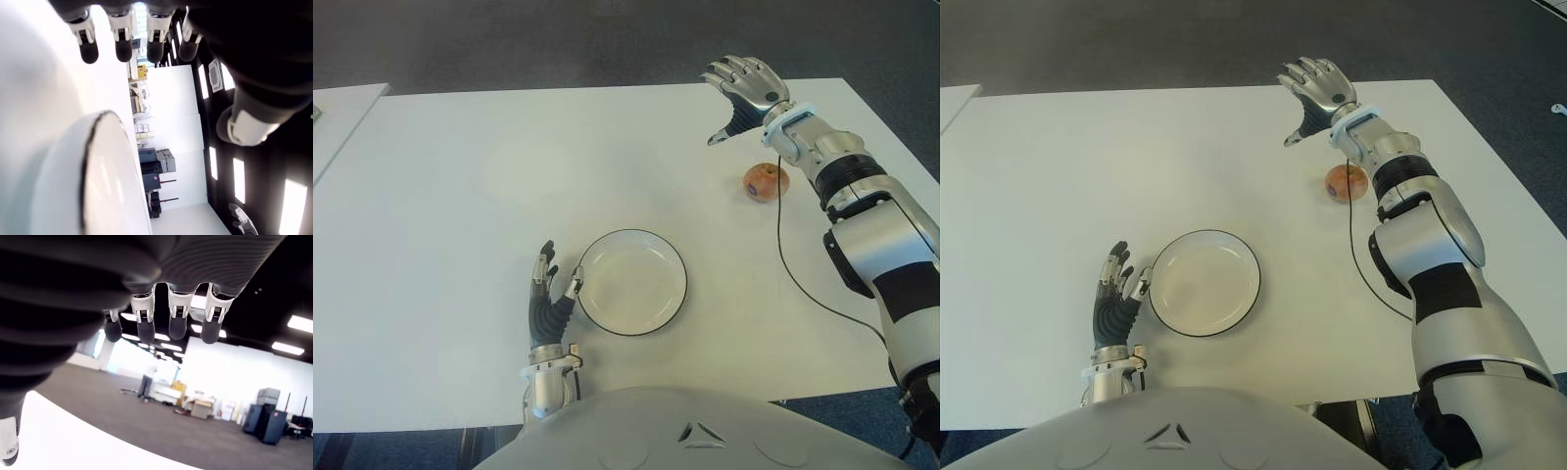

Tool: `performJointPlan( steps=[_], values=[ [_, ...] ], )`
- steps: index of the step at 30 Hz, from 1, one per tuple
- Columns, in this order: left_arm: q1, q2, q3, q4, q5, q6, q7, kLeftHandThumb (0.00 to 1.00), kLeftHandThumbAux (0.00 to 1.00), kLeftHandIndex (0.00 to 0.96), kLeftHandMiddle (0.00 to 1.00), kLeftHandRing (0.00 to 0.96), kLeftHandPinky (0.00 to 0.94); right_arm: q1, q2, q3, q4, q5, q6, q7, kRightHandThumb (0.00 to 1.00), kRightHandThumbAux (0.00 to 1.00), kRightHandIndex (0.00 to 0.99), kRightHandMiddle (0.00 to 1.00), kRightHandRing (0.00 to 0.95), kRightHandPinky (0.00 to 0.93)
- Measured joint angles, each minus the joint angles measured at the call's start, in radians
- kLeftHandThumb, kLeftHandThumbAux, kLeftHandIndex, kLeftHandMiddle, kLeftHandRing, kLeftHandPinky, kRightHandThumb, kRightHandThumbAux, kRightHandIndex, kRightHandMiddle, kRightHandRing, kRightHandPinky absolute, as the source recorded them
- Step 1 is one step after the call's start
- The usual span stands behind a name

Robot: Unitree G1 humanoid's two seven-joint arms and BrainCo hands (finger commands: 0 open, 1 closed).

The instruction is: Put the apples into the plate.

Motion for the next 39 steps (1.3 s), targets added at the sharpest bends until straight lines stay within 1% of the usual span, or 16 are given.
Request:
performJointPlan(
  steps=[5,10,14,19,26,34,39],
  values=[
    [-0.021,-0.004,0.004,0.019,-0.002,-0.004,0.0,0.0,0.588,0.054,0.018,0.007,0.005,0.002,-0.008,0.0,0.006,0.022,0.006,0.023,0.134,0.551,0.001,0.001,0.0,0.0],
    [-0.03,-0.005,0.004,0.029,-0.011,-0.015,-0.005,0.0,0.594,0.047,0.018,0.006,0.007,0.008,-0.017,0.004,0.007,0.032,0.008,0.036,0.067,0.535,0.0,0.006,0.0,0.0],
    [-0.003,0.002,0.003,-0.011,-0.026,-0.015,-0.026,0.0,0.594,0.05,0.022,0.009,0.009,0.023,-0.031,0.006,0.006,0.046,0.01,0.048,0.052,0.53,0.0,0.012,0.0,0.006],
    [0.018,0.005,0.011,-0.019,-0.027,-0.012,-0.028,0.0,0.601,0.057,0.028,0.013,0.009,0.054,-0.043,0.006,0.01,0.06,0.026,0.057,0.059,0.517,0.001,0.022,0.011,0.031],
    [0.019,0.006,0.031,0.004,-0.022,-0.022,-0.028,0.0,0.624,0.071,0.034,0.019,0.021,0.103,-0.043,0.007,0.035,0.076,0.059,0.061,0.059,0.521,0.0,0.011,0.011,0.034],
    [-0.011,0.006,0.034,0.034,-0.006,-0.032,-0.027,0.0,0.634,0.067,0.029,0.015,0.017,0.119,-0.039,0.006,0.042,0.099,0.076,0.08,0.08,0.513,0.0,0.006,0.002,0.037],
    [-0.022,0.008,0.034,0.044,-0.017,-0.044,-0.034,0.0,0.632,0.069,0.029,0.011,0.015,0.125,-0.034,-0.007,0.044,0.13,0.096,0.115,0.095,0.488,0.0,0.017,0.007,0.043]
  ],
)
